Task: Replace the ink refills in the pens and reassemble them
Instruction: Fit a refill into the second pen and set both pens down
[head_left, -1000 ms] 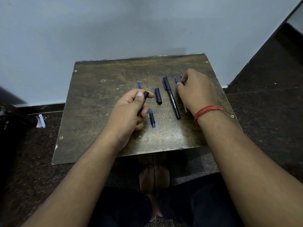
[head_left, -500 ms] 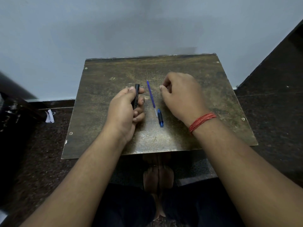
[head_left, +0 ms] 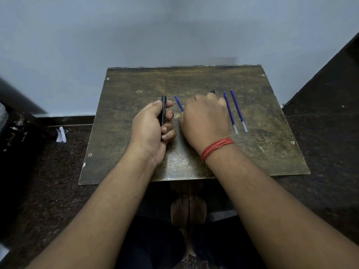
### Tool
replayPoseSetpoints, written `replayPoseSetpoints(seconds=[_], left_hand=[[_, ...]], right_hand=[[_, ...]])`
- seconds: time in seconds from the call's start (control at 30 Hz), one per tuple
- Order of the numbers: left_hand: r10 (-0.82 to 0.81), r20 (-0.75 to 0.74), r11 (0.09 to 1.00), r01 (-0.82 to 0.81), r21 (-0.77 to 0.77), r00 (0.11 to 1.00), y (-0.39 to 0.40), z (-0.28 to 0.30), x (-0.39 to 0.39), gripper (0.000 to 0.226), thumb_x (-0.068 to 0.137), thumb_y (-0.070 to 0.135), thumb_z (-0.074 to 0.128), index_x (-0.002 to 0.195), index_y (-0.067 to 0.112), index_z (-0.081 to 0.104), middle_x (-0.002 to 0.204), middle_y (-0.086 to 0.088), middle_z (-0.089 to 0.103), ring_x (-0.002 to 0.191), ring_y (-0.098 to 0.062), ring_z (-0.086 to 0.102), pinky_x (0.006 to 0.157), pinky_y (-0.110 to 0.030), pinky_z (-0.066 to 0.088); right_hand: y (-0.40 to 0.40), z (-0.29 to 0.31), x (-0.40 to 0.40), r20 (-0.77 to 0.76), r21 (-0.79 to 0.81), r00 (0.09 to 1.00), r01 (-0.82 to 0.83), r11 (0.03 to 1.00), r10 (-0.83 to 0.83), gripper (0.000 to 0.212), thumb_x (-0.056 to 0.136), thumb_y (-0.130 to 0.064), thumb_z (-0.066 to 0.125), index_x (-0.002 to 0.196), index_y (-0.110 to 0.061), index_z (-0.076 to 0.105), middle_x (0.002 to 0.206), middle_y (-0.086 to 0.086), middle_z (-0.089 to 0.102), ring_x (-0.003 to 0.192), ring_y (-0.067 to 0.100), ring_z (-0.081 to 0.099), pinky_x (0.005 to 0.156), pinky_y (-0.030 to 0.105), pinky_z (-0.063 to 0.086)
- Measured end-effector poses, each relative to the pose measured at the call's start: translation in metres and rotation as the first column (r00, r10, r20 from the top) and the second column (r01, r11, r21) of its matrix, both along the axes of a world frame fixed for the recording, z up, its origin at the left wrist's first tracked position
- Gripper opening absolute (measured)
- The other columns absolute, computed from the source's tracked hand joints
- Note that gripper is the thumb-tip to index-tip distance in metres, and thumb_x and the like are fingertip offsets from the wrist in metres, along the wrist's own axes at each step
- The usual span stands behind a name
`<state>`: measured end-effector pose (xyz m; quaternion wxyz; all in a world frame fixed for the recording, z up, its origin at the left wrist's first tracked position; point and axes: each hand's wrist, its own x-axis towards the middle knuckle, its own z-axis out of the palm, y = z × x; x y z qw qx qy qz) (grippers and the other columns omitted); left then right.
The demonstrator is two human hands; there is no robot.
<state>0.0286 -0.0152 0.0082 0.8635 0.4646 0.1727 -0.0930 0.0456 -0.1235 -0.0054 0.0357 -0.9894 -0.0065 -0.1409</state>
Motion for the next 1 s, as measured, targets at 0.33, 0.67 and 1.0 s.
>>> replayPoseSetpoints(seconds=[0.33,0.67,1.0], left_hand=[[0.060,-0.008,0.990,-0.058,0.126,0.998,0.002,-0.002,0.000,0.021,0.104,0.017,0.040,0.093,0.009,0.057,0.079,-0.004,0.059,0.038,-0.004,0.029,0.034,-0.017,0.020],[-0.001,0.096,0.985,-0.015,0.172,0.995,-0.005,0.002,-0.006,0.022,0.105,0.015,0.040,0.092,0.009,0.057,0.080,-0.002,0.068,0.038,-0.005,0.026,0.035,-0.018,0.018],[-0.097,0.133,0.989,0.081,0.121,0.986,-0.007,0.008,-0.011,0.020,0.105,0.015,0.037,0.096,0.009,0.053,0.113,-0.015,0.074,0.039,-0.005,0.025,0.036,-0.017,0.024]], right_hand=[[-0.004,0.019,-0.001,-0.078,0.143,0.996,-0.030,0.989,0.042,0.023,0.090,-0.037,0.053,0.087,-0.018,0.066,0.098,0.006,0.069,0.104,0.032,0.057,0.089,0.044,0.040],[-0.007,0.023,-0.004,-0.101,0.560,0.994,0.016,0.829,0.050,0.014,0.087,-0.033,0.059,0.082,-0.020,0.061,0.077,-0.003,0.066,0.080,0.023,0.063,0.072,0.040,0.053],[-0.036,0.037,0.002,-0.058,0.992,0.996,0.049,0.114,0.071,0.014,0.088,-0.007,0.067,0.101,-0.011,0.070,0.076,0.000,0.070,0.060,0.000,0.061,0.058,0.016,0.048]])
